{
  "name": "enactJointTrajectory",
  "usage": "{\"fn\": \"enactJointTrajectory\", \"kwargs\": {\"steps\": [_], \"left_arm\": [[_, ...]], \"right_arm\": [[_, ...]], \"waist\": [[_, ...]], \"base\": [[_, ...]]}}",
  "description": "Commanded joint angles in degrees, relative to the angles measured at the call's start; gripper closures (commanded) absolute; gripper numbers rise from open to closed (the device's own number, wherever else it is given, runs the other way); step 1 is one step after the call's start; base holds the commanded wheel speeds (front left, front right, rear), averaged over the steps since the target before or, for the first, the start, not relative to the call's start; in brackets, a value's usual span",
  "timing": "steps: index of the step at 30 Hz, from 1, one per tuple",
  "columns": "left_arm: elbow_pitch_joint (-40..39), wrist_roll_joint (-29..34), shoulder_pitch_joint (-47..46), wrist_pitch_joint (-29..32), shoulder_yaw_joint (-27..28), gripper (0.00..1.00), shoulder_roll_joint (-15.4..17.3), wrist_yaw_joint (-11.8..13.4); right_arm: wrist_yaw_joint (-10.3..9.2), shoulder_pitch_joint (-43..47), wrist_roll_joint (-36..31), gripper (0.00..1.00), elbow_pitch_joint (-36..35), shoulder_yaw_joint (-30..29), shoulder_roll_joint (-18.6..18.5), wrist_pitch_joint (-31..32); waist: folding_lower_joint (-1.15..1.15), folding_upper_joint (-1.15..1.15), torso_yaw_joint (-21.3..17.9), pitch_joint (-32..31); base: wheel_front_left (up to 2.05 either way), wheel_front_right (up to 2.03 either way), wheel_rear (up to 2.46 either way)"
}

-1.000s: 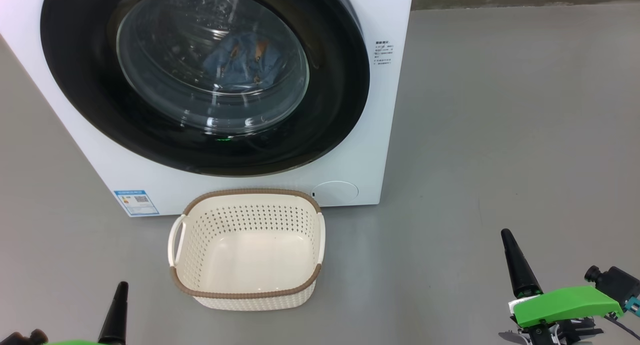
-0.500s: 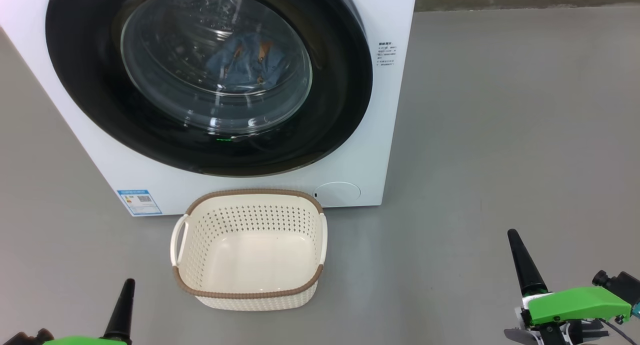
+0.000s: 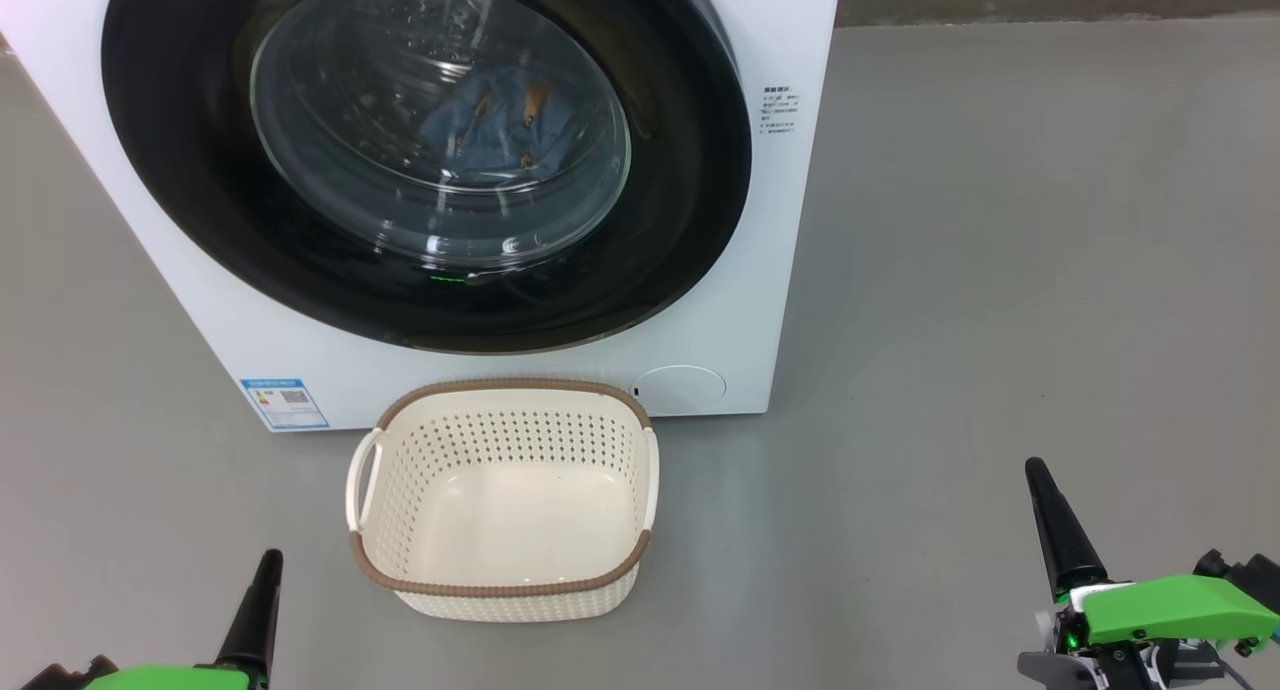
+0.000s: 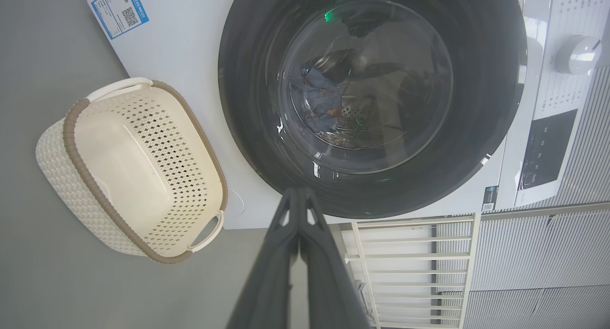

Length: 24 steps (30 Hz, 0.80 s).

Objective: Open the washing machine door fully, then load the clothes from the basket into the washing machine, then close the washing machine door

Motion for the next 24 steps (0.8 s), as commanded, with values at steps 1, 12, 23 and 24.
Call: {"fn": "enactJointTrajectory", "kwargs": {"steps": [1,12,23,24], "left_arm": [[-0.92,-0.99,-3.16,0.38,1.97,1.00,0.60,-0.04],[-0.13,-5.66,-4.11,2.22,2.88,1.00,-0.65,-0.05],[0.48,-9.29,-4.86,3.67,3.60,1.00,-1.63,-0.07],[0.48,-9.28,-4.86,3.67,3.60,1.00,-1.63,-0.07]], "right_arm": [[-0.03,-0.91,2.18,1.00,-1.37,0.73,-0.61,0.48],[-0.04,-0.86,9.33,1.00,-1.34,0.13,-0.75,2.15],[-0.05,-0.83,14.86,1.00,-1.32,-0.38,-0.82,3.48],[-0.05,-0.83,14.85,1.00,-1.32,-0.39,-0.81,3.49]], "waist": [[0.00,0.00,0.03,-0.01],[0.00,0.00,0.35,-0.15],[0.00,0.00,0.59,-0.25],[0.00,0.00,0.59,-0.25]], "base": [[0.00,0.00,0.00],[0.00,0.00,0.00],[0.00,0.00,0.00],[0.00,0.00,0.00]]}}
